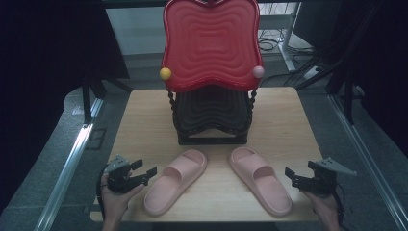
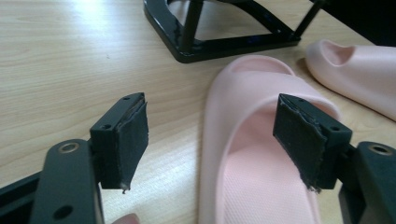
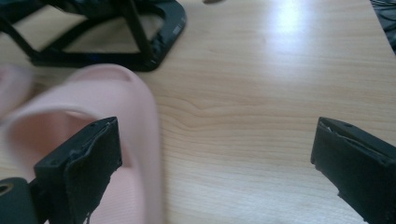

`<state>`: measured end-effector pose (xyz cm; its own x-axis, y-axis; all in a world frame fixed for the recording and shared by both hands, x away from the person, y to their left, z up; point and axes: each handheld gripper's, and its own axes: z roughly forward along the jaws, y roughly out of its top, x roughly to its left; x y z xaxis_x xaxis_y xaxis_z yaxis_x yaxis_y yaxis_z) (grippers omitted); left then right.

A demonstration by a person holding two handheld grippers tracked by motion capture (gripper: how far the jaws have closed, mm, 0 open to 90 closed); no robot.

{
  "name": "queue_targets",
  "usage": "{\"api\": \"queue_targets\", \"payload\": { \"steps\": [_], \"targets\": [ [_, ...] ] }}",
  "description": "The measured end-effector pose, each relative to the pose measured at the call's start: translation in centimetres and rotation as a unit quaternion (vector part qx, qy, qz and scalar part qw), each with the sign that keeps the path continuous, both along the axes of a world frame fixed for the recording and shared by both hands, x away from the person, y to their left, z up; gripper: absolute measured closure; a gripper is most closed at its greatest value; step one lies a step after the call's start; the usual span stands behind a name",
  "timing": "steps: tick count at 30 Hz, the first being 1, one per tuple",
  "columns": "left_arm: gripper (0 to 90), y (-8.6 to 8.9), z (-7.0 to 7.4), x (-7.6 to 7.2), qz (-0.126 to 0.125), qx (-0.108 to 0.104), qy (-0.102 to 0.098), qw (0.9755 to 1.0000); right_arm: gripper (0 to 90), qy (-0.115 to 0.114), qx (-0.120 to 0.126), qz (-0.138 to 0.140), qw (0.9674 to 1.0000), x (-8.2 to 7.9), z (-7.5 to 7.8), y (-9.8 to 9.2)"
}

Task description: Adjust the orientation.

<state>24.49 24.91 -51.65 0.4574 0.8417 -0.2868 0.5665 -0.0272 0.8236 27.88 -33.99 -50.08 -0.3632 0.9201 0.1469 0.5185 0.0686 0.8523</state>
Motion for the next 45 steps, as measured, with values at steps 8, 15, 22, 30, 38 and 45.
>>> {"api": "queue_targets", "payload": {
  "steps": [8,15,22,30,38,45],
  "targets": [
    [40.8,0.8,-0.8,-0.9,-0.027,0.022,0.022,0.9991,8.6,-0.014,0.007,0.059,0.9981,-1.1,0.7,0.5],
    [86.1,2.1,-2.2,-1.9,-0.032,0.069,0.054,0.9957,12.6,-0.028,0.004,0.08,0.9964,-1.9,1.1,1.9],
    [90.0,2.3,-3.5,-2.2,-0.051,0.097,0.082,0.9906,15.4,-0.05,0.011,0.104,0.9933,-3.1,2.9,3.2],
    [90.0,1.5,-4.5,-2.3,-0.085,0.115,0.1,0.9847,15.3,-0.051,0.011,0.121,0.9913,-3.9,3.7,4.6],
    [89.9,-0.3,-4.5,-3.0,-0.111,0.121,0.105,0.9807,15.3,-0.06,0.007,0.129,0.9898,-4.4,4.2,5.4],
    [89.9,-3.3,-4.0,-4.5,-0.162,0.128,0.1,0.9734,15.3,-0.064,0.008,0.126,0.9899,-4.8,4.6,5.5]
  ]
}}
